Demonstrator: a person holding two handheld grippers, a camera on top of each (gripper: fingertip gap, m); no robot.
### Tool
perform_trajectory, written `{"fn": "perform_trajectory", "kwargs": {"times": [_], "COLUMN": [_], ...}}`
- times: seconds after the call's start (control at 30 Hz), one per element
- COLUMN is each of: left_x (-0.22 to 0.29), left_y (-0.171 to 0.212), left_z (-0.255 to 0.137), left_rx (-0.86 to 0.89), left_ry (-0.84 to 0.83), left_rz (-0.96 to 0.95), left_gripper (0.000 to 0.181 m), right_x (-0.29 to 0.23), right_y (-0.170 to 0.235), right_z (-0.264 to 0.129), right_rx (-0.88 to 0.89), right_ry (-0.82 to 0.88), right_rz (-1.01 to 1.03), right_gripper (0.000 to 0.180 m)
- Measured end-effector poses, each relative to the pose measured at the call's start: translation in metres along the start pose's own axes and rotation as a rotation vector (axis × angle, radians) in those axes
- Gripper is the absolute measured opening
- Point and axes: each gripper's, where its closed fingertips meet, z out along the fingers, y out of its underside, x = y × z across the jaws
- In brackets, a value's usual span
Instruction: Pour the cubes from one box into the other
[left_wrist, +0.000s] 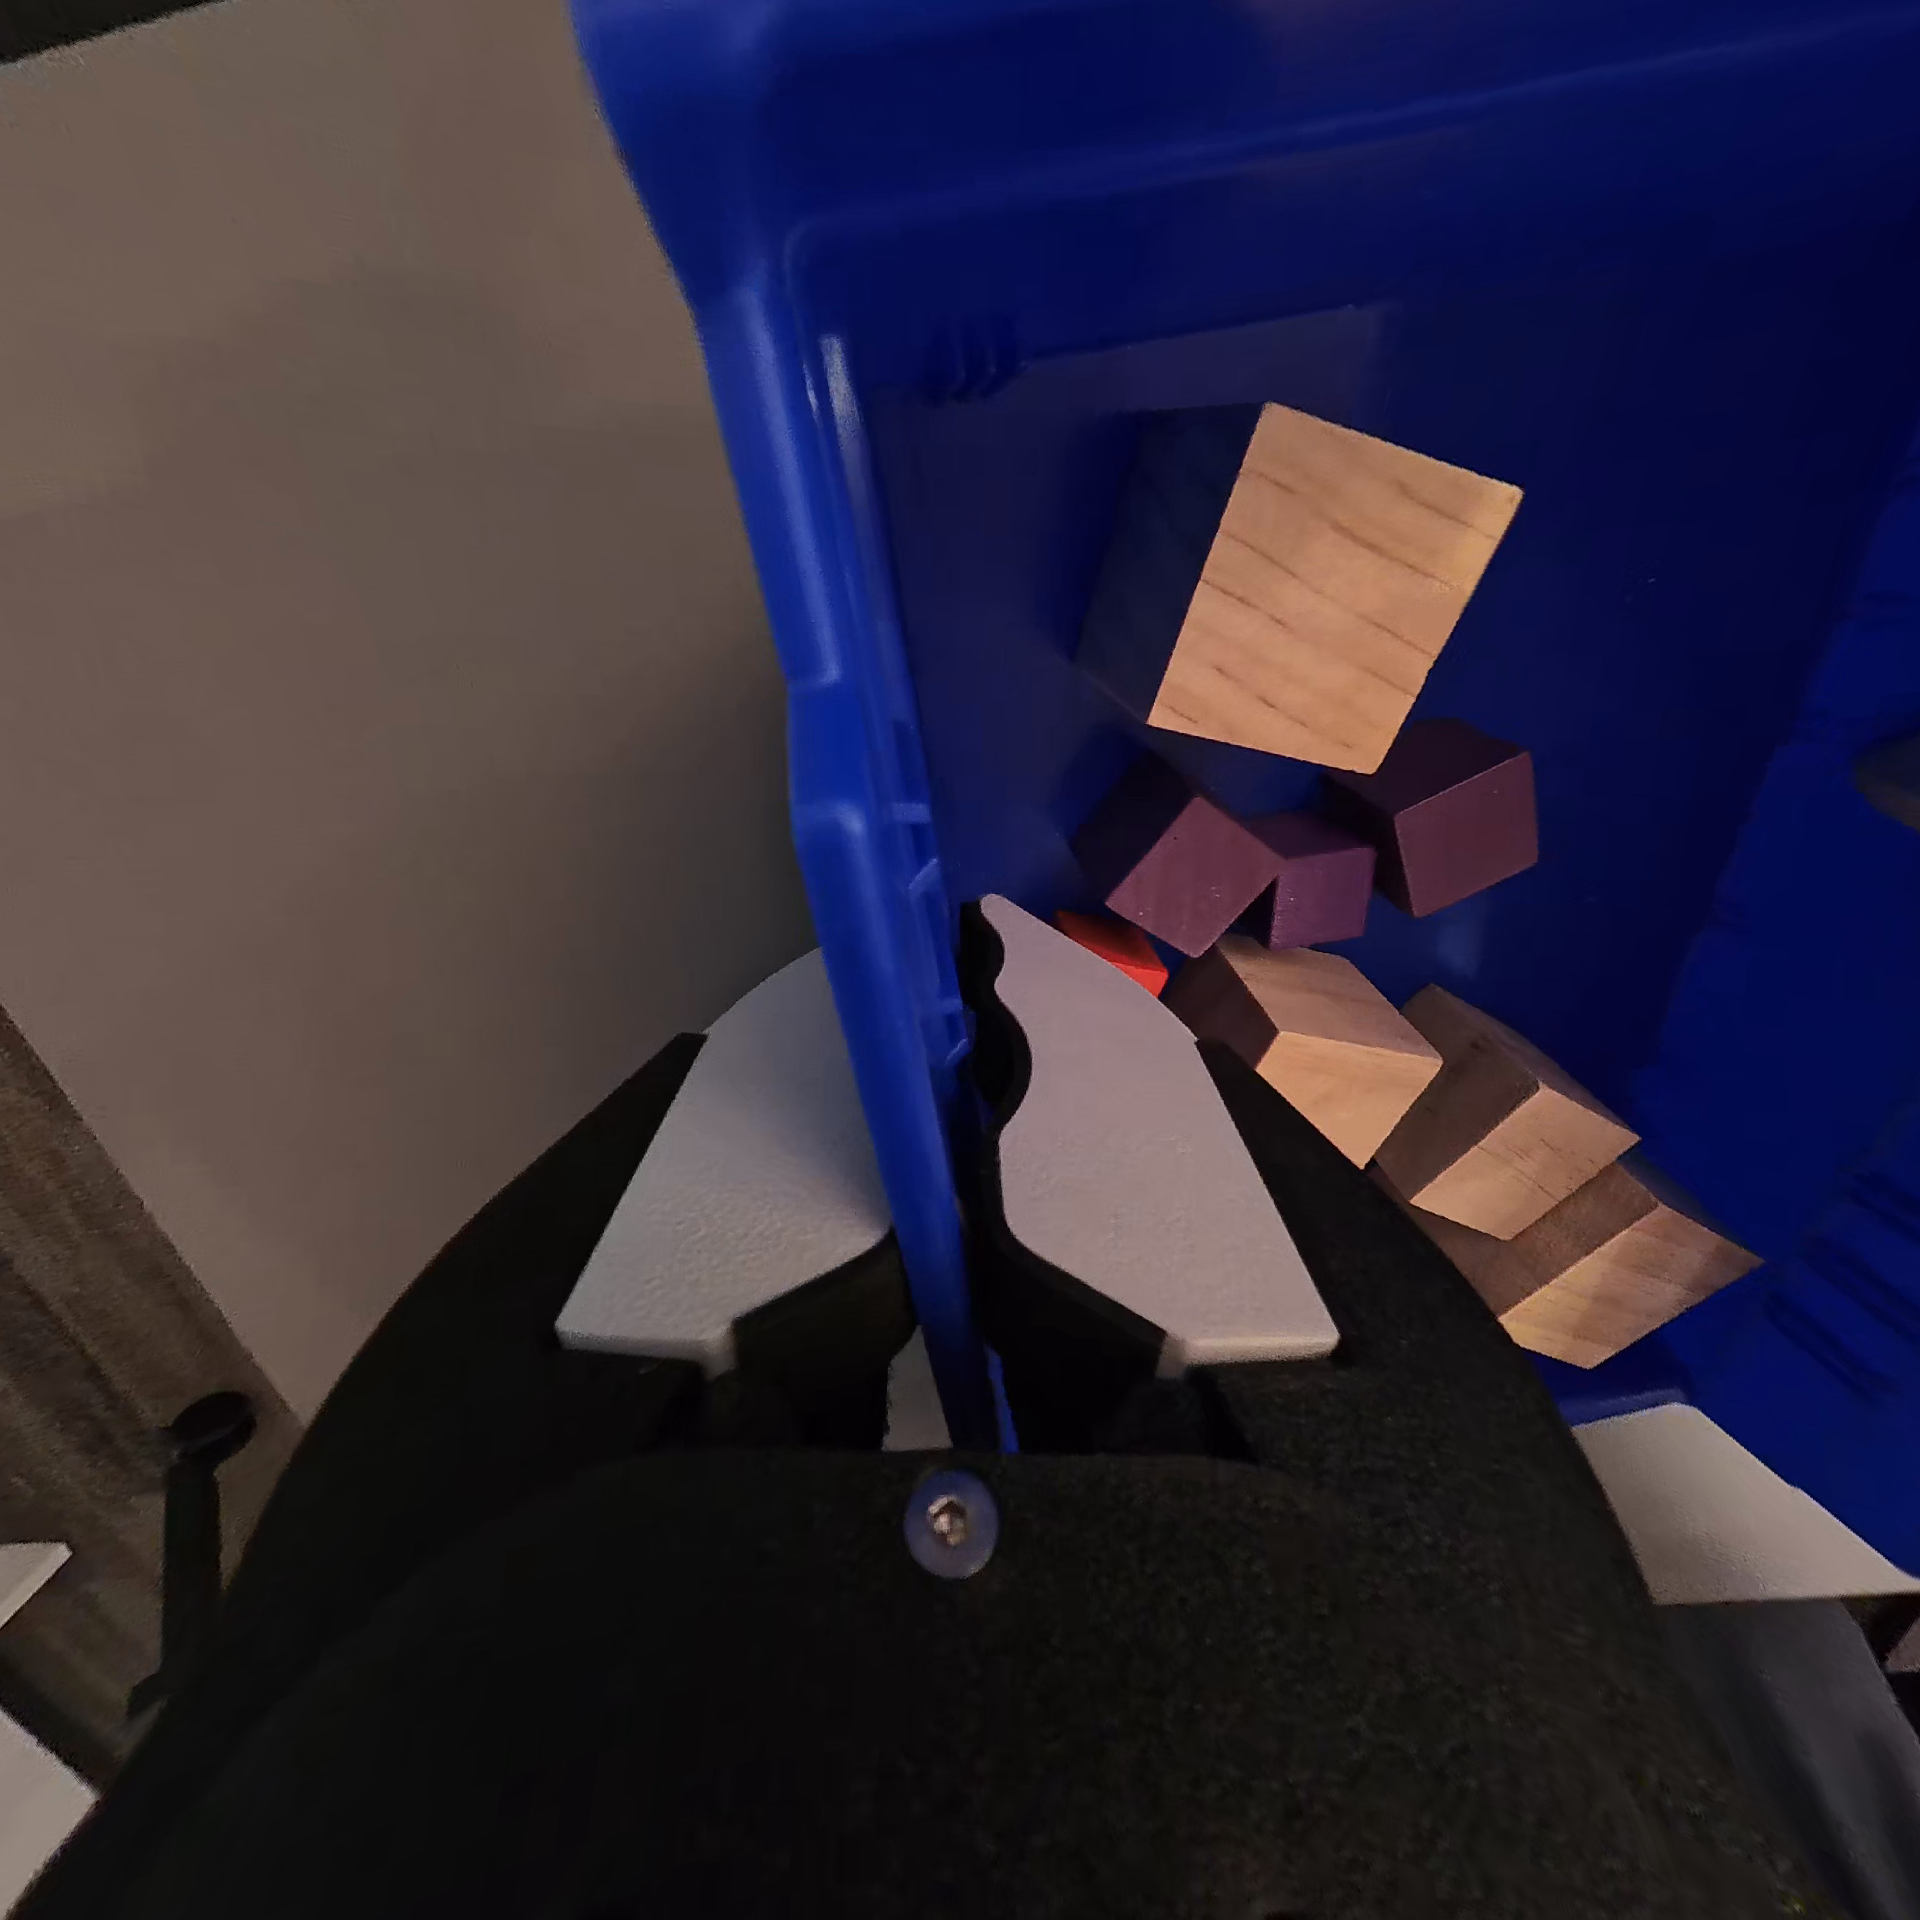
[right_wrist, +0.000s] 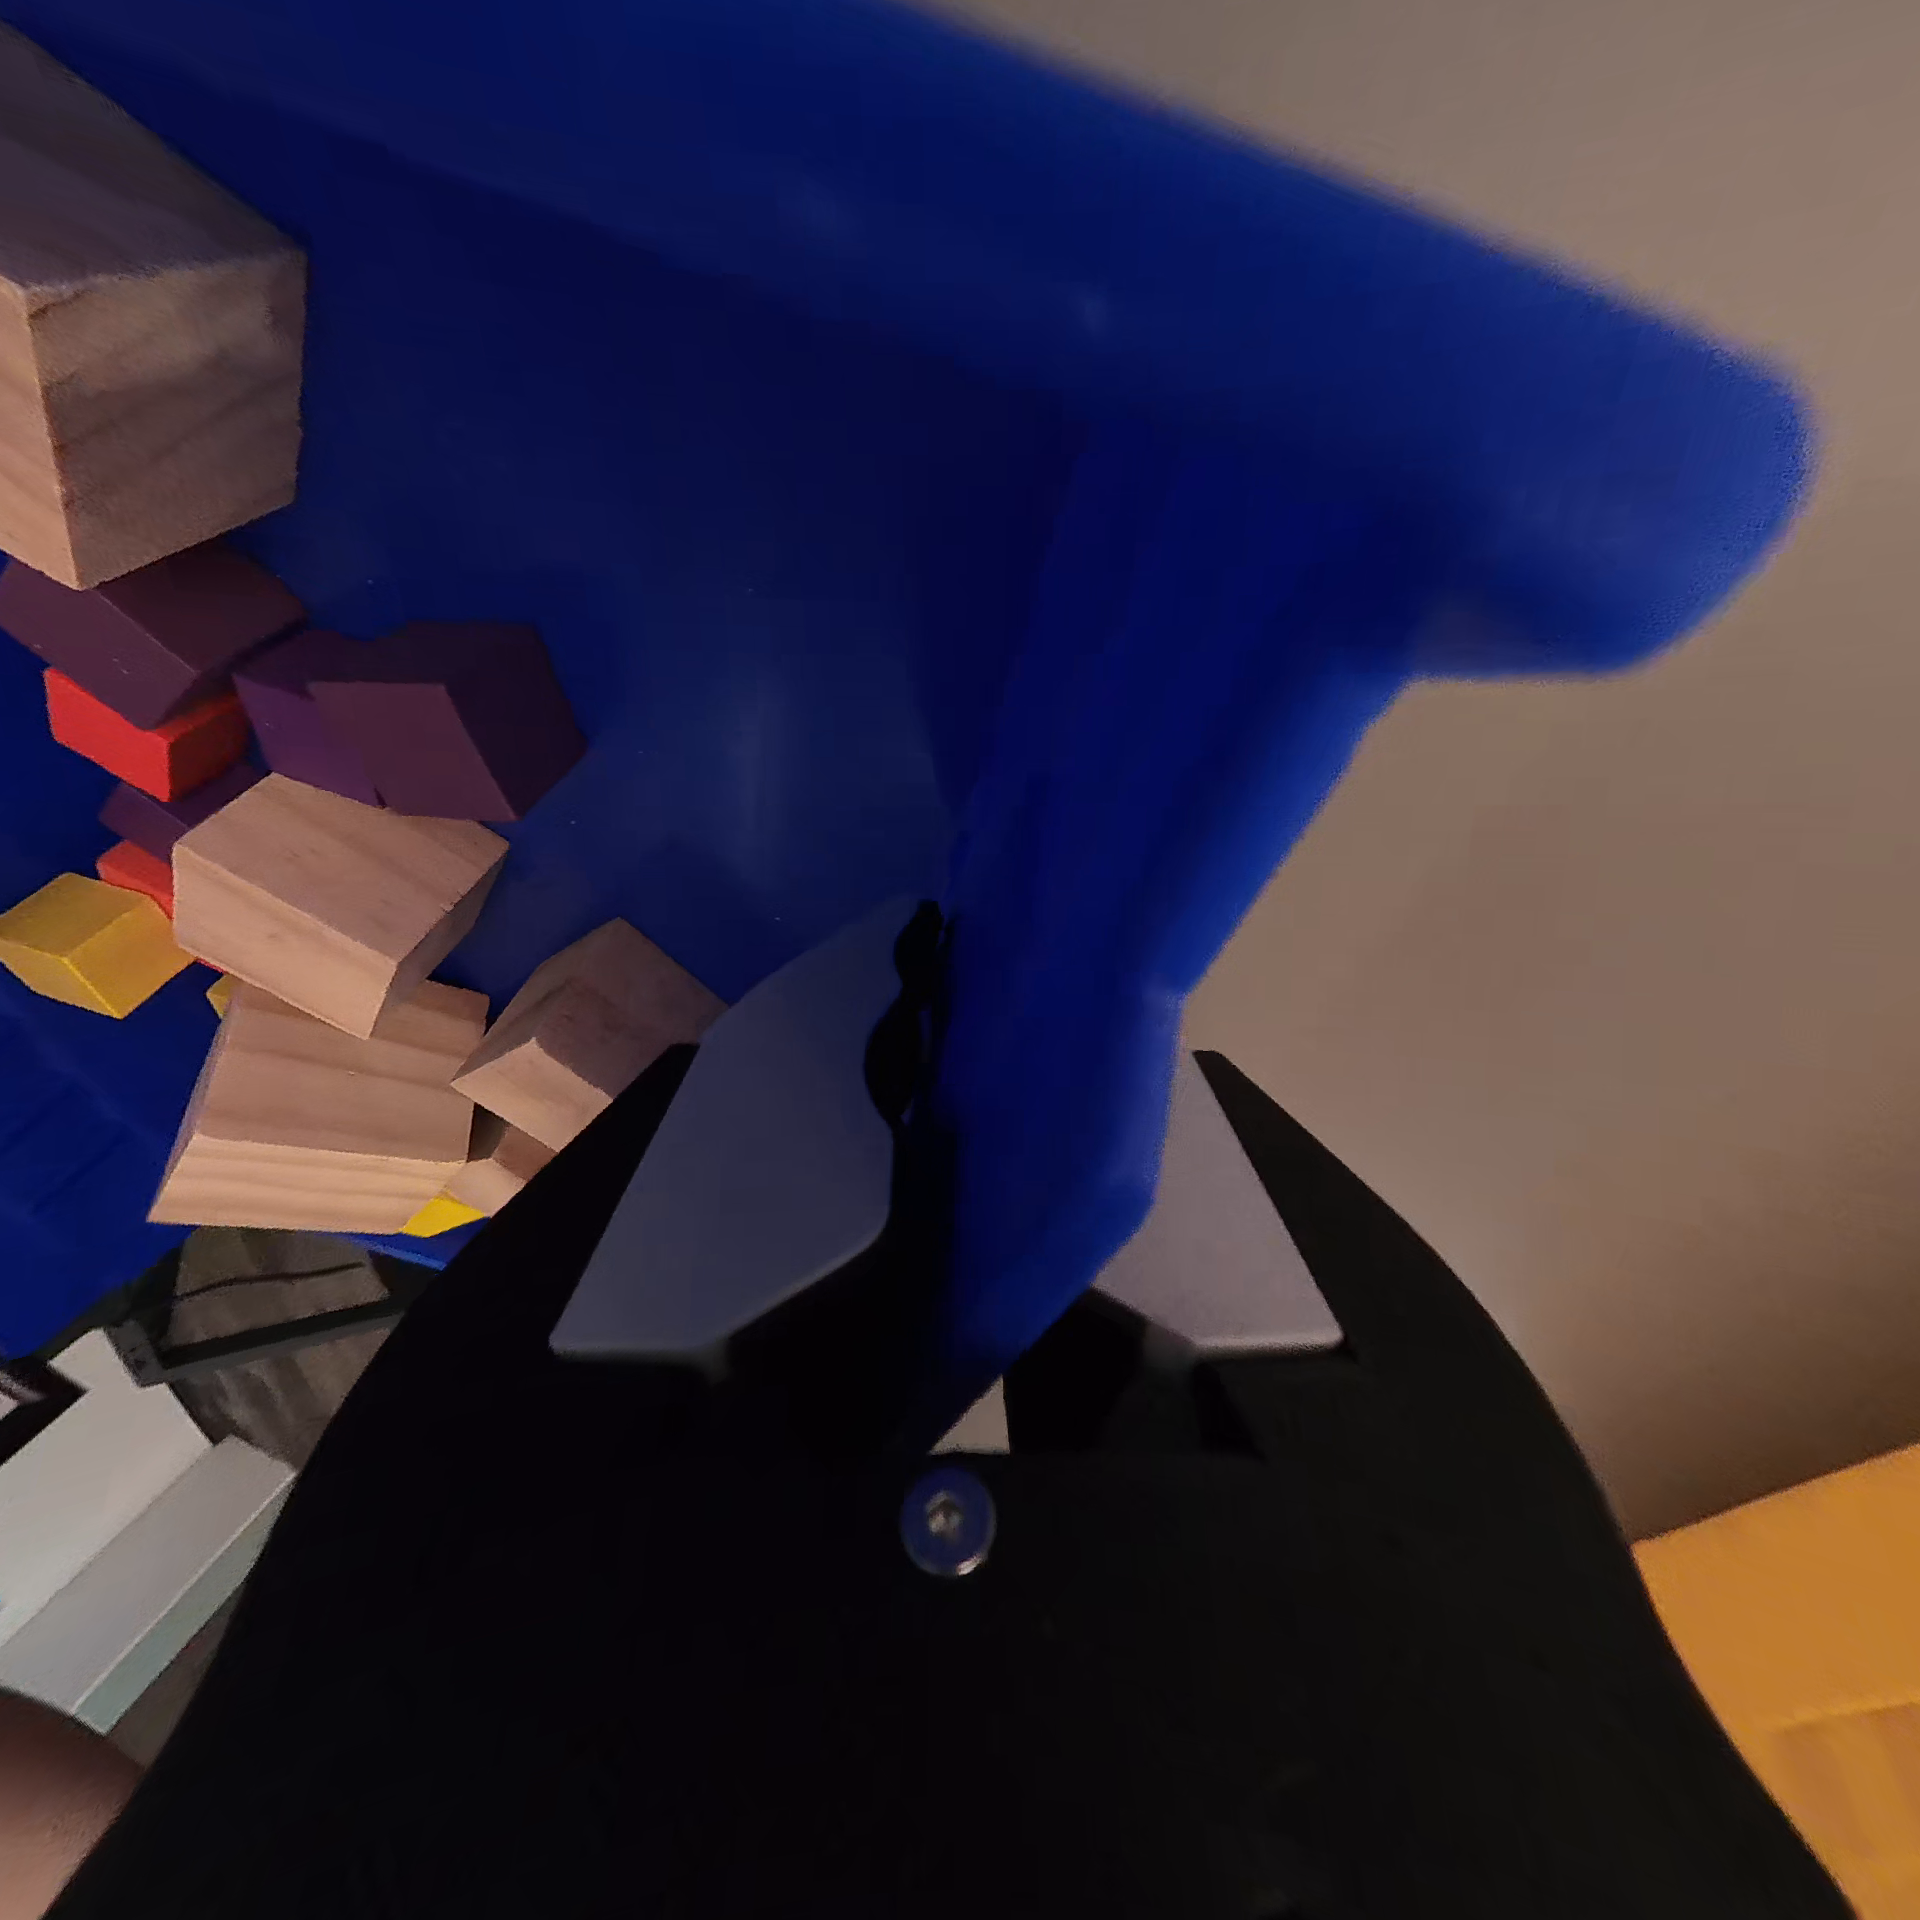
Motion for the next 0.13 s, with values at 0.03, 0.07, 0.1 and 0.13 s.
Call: {"fn": "perform_trajectory", "kwargs": {"times": [0.03,0.07,0.1,0.13], "left_x": [0.004,0.008,0.012,0.017], "left_y": [-0.002,-0.004,-0.006,-0.008], "left_z": [-0.003,-0.008,-0.013,-0.019], "left_rx": [0.015,0.03,0.037,0.042], "left_ry": [0.006,0.008,0.008,0.008], "left_rz": [0.0,0.001,0.004,0.01], "left_gripper": [0.004,0.004,0.004,0.004], "right_x": [0.003,0.006,0.008,0.011], "right_y": [0.001,0.001,0.003,0.004], "right_z": [-0.006,-0.012,-0.019,-0.026], "right_rx": [0.007,0.017,0.023,0.03], "right_ry": [0.012,0.02,0.025,0.03], "right_rz": [-0.001,0.0,0.0,-0.001], "right_gripper": [0.005,0.005,0.005,0.005]}}
